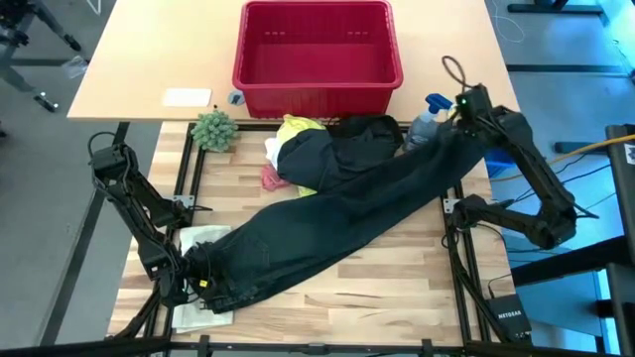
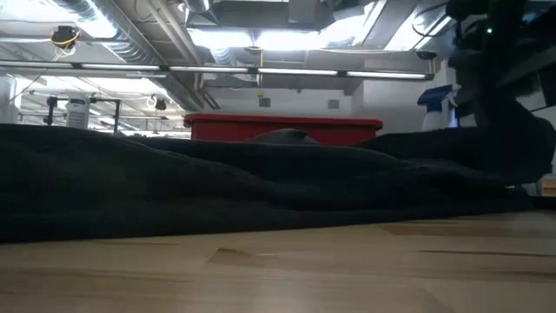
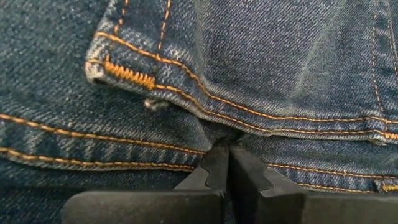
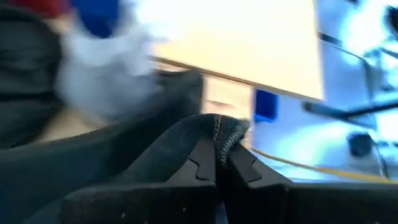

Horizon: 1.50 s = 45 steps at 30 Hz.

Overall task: Fold laundry
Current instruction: Fold the black jean

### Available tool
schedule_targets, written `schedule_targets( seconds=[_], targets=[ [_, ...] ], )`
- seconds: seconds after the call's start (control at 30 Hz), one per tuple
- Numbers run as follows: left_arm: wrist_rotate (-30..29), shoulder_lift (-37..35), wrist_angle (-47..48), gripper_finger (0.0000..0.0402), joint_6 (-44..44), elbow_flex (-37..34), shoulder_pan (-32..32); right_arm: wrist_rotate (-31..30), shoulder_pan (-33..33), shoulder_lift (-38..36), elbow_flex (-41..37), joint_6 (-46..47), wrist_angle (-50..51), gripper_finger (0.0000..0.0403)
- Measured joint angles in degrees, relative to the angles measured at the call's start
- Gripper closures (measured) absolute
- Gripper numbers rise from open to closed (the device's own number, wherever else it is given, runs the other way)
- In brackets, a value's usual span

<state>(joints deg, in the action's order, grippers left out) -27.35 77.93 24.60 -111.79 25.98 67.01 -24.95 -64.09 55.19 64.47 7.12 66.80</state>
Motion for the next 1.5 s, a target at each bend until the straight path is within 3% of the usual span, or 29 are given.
schedule_targets(
  seconds=[0.17, 0.3, 0.6, 0.83, 0.9, 1.03, 1.17, 1.23, 1.37, 1.5],
  targets=[
    [0.0, 0.0, 0.0, 0.0402, -0.1, 0.0, 0.0, 0.5, -8.4, -0.2, -0.1, 0.0, -2.3, 0.0403],
    [-0.1, 0.1, -0.1, 0.0401, -0.1, 0.0, 0.0, -3.8, -11.2, -0.2, -0.1, -1.3, -2.1, 0.0386],
    [-0.1, 0.1, 0.0, 0.0401, -0.1, 0.0, 0.0, 3.7, -10.9, -0.2, -0.1, 0.1, -2.5, 0.0269],
    [-0.1, 0.1, 0.1, 0.0402, -0.1, 0.0, 0.0, 4.4, -10.9, -0.8, -0.1, -2.1, -1.8, 0.0194],
    [-0.1, 0.1, 0.0, 0.0401, -0.1, 0.0, 0.0, 10.5, -11.0, -2.4, -0.1, -4.4, -2.4, 0.0182],
    [-0.3, 0.1, -0.1, 0.0402, -0.4, 0.3, -0.2, 31.0, -10.9, -7.3, -0.1, -7.4, -3.7, 0.0174],
    [-0.5, -0.8, 6.3, 0.0402, 1.7, 4.4, -1.8, 46.0, -10.3, -13.0, -0.1, -7.0, -3.6, 0.0183],
    [-1.1, -1.9, 13.3, 0.0402, 3.8, 7.3, -2.9, 49.2, -8.8, -15.6, 0.0, -4.7, -3.7, 0.0190],
    [-3.4, -4.4, 25.5, 0.0402, 5.9, 12.7, -4.6, 49.3, -5.8, -19.7, 0.0, -2.9, -3.2, 0.0200],
    [-1.7, -6.0, 29.8, 0.0396, 4.6, 13.6, -5.6, 49.6, -3.8, -21.3, 0.0, -2.8, -1.3, 0.0198]
  ],
)
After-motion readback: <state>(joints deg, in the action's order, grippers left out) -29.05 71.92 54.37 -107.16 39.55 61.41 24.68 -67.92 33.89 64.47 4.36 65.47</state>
